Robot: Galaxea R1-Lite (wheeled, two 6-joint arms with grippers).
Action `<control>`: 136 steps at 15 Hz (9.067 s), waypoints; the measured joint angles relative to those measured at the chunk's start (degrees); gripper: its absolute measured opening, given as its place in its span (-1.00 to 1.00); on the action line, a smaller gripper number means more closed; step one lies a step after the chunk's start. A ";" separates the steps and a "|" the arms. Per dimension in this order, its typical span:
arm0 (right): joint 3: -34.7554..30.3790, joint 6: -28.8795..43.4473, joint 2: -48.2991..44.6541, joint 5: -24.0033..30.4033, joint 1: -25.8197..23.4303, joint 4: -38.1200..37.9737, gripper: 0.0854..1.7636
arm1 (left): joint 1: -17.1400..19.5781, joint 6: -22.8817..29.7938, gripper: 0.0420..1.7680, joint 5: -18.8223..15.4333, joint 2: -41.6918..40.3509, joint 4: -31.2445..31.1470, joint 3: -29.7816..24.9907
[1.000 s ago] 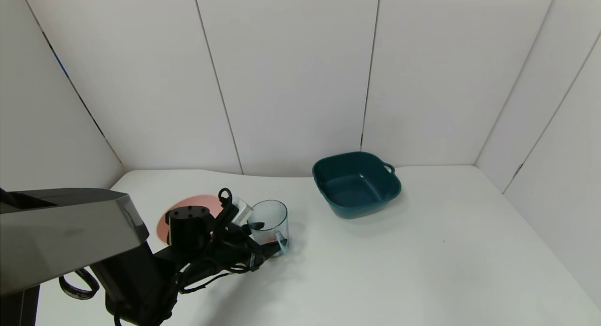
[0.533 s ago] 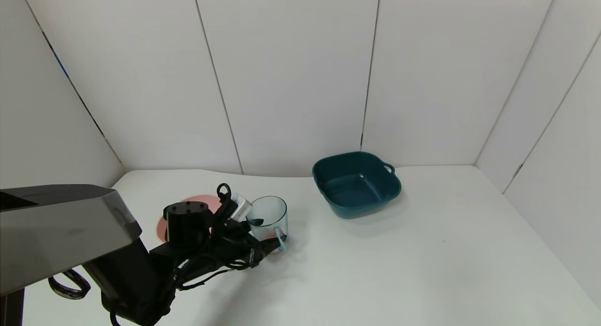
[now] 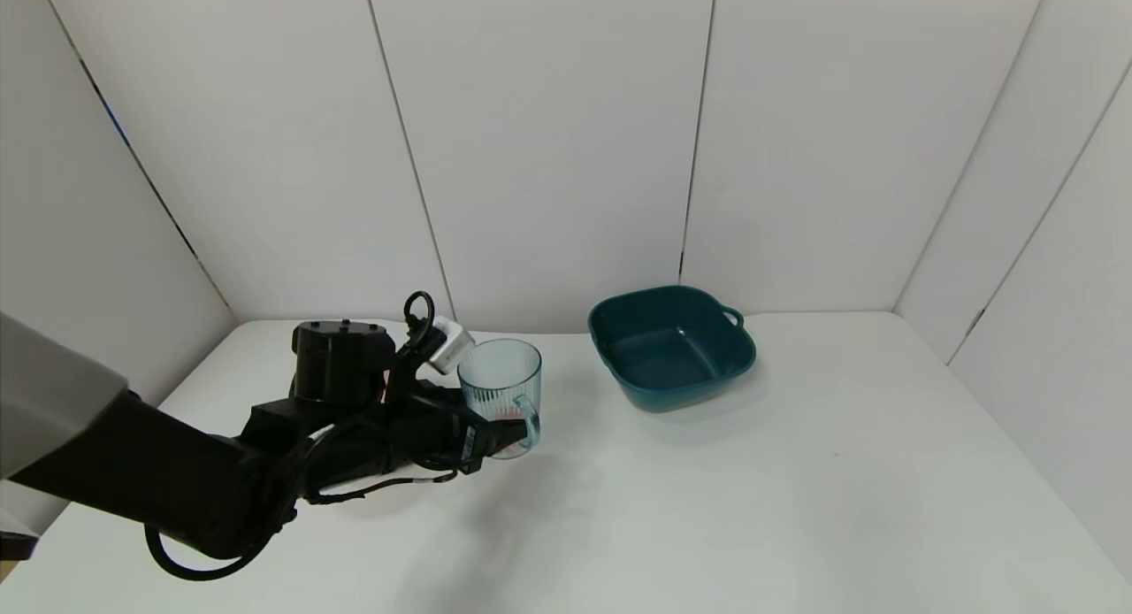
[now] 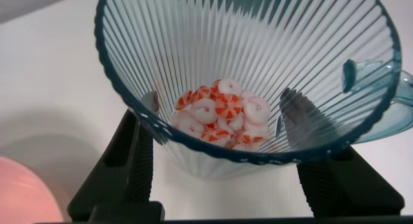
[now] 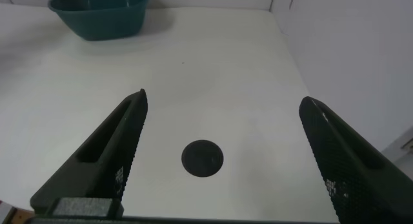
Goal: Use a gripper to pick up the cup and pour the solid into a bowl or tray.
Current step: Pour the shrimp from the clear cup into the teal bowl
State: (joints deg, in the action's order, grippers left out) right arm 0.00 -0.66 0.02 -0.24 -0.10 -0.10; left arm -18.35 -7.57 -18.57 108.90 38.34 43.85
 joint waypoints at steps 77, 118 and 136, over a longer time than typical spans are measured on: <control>0.00 0.04 0.00 -0.06 0.00 -0.34 0.94 | -22.08 -88.38 0.40 70.52 35.10 -14.03 69.46; 0.00 0.56 0.00 -0.27 -0.06 0.10 0.94 | -24.59 -103.67 0.40 78.96 31.06 1.24 59.87; 0.00 0.59 0.00 -0.27 -0.09 0.10 0.94 | -25.75 -83.86 0.40 78.24 18.05 0.68 41.62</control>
State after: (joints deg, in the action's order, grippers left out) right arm 0.00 -0.07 0.02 -0.51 -0.18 0.00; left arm -44.09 -91.43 59.67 126.95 39.02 85.47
